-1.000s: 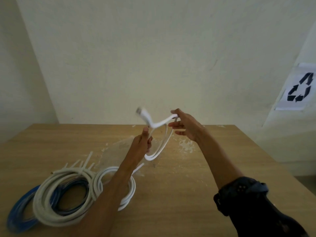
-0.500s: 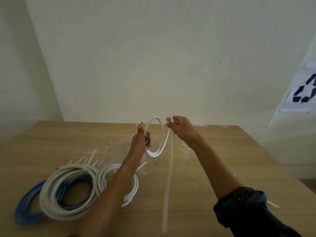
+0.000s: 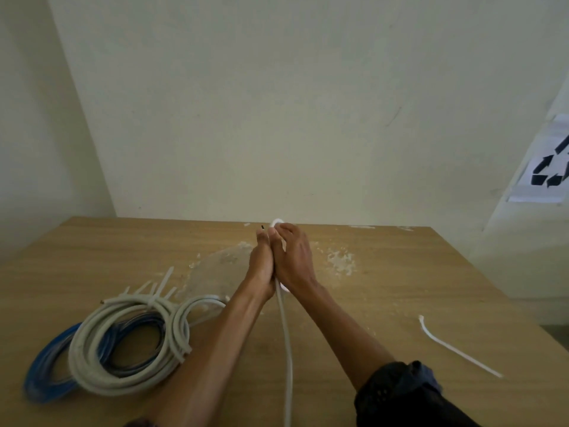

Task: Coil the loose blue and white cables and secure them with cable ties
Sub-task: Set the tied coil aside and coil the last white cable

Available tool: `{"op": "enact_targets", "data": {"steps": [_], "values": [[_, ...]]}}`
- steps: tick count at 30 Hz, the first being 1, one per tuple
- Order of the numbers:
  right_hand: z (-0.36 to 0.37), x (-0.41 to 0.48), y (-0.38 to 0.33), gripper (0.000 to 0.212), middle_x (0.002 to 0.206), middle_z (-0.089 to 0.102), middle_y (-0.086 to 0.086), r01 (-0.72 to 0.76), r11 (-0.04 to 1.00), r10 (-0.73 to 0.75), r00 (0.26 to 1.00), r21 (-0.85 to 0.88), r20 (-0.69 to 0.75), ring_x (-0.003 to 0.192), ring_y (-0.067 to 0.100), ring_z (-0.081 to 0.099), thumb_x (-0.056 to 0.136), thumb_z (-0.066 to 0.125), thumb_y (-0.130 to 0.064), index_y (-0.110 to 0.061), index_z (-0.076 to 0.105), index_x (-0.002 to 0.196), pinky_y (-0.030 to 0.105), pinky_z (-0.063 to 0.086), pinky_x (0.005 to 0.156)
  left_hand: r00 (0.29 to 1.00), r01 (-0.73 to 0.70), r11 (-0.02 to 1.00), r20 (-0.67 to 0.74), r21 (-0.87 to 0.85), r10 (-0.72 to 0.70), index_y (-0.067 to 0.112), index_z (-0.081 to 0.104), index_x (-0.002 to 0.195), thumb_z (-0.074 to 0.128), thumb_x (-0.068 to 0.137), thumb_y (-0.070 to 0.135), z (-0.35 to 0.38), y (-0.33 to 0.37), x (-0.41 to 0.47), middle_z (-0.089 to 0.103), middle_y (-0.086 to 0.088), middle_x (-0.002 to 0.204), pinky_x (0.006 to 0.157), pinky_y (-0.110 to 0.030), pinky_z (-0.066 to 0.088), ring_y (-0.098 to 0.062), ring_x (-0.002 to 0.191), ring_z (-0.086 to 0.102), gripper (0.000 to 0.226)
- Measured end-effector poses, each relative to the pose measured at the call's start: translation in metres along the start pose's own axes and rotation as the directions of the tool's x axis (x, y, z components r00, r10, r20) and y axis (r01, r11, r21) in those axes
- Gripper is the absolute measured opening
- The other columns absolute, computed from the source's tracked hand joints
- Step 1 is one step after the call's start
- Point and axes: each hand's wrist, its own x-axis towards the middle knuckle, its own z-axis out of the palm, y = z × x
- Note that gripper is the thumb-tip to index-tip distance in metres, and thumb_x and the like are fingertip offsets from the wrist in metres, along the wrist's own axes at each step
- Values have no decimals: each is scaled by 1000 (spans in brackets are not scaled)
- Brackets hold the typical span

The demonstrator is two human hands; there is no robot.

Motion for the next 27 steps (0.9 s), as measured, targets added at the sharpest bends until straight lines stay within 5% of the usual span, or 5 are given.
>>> {"op": "enact_targets", "data": {"steps": [6, 12, 17, 20, 27], "values": [[3, -11, 19, 95, 170, 3, 3, -55, 993, 59, 998, -100, 36, 157, 24, -4, 77, 21, -92, -42, 15, 158, 57, -4, 121, 996, 49, 999, -78, -13, -50, 17, 57, 60, 42, 102, 58, -10, 11, -3, 53, 1, 55, 57, -29, 45, -15, 49, 51, 60], [4, -13, 25, 97, 171, -2, -4, 102, 985, -114, 990, -136, -81, 156, 15, -14, 76, -1, -94, -45, 0, 159, 59, -21, 117, 999, 20, 999, 38, 45, -22, 21, 46, 51, 36, 102, 59, -11, 11, -3, 40, 3, 48, 49, -26, 38, -12, 41, 37, 65], [-27, 7, 34, 70, 168, 22, -6, 91, 996, -90, 987, 7, -132, 156, 15, 11, 96, 13, -74, -42, 21, 158, 59, -4, 123, 923, 204, 970, 358, -135, -144, 20, 37, 46, 27, 104, 59, -34, 25, -1, 25, 3, 35, 35, -20, 20, -11, 29, 22, 71], [-43, 19, 49, 62, 146, 55, 2, 224, 954, -215, 974, -198, 68, 123, 23, 59, 97, 62, -47, -28, 41, 153, 49, 50, 103, 835, 306, 937, 520, -166, -180, 19, 40, 44, 26, 104, 58, -52, 24, 4, 28, 5, 32, 33, -22, 25, -9, 27, 27, 74], [-51, 29, 46, 10, 77, 73, 0, 303, 844, -371, 926, -442, -74, 64, 22, 68, 101, 59, -22, -19, 67, 106, 38, 55, 54, 912, 280, 952, 343, -125, -223, 18, 41, 46, 30, 94, 75, -58, 12, 8, 28, 4, 34, 33, -18, 21, -9, 27, 25, 75]]}}
